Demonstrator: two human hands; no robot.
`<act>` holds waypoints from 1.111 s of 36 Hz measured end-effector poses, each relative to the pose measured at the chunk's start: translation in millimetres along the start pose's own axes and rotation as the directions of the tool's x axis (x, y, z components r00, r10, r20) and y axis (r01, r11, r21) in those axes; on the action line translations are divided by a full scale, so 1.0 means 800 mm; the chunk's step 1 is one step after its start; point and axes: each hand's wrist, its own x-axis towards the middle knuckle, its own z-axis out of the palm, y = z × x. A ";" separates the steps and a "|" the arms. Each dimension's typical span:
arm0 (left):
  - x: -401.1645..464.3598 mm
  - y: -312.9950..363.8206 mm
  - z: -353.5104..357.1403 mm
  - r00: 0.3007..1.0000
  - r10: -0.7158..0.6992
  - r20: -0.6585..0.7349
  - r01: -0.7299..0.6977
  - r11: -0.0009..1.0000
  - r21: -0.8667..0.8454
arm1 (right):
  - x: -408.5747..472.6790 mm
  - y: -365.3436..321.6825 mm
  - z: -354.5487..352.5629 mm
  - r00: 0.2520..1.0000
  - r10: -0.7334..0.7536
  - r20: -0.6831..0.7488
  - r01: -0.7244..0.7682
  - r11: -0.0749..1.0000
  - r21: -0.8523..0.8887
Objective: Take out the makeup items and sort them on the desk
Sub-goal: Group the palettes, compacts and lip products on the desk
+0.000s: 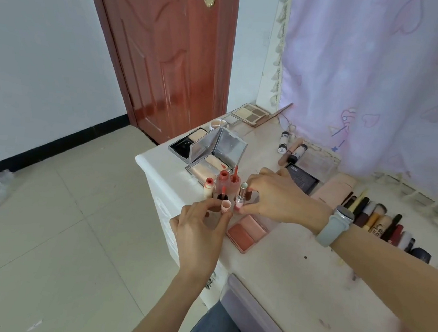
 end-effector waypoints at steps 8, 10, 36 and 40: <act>-0.003 -0.005 0.002 1.000 0.027 0.002 -0.027 0.999 0.042 | -0.005 0.006 -0.004 1.000 -0.002 0.008 0.002 1.000 0.029; -0.004 -0.007 0.002 0.999 0.034 0.008 -0.035 0.998 0.049 | -0.010 0.008 -0.011 1.000 0.006 -0.008 -0.005 0.995 0.103; 0.080 -0.076 -0.019 1.000 -0.002 -0.030 0.013 0.933 0.360 | 0.102 0.123 0.006 0.863 0.444 -0.242 -0.505 0.777 -0.376; 0.082 -0.076 -0.020 0.999 -0.020 -0.026 0.028 0.923 0.384 | 0.100 0.118 0.004 0.864 0.407 -0.297 -0.487 0.826 -0.283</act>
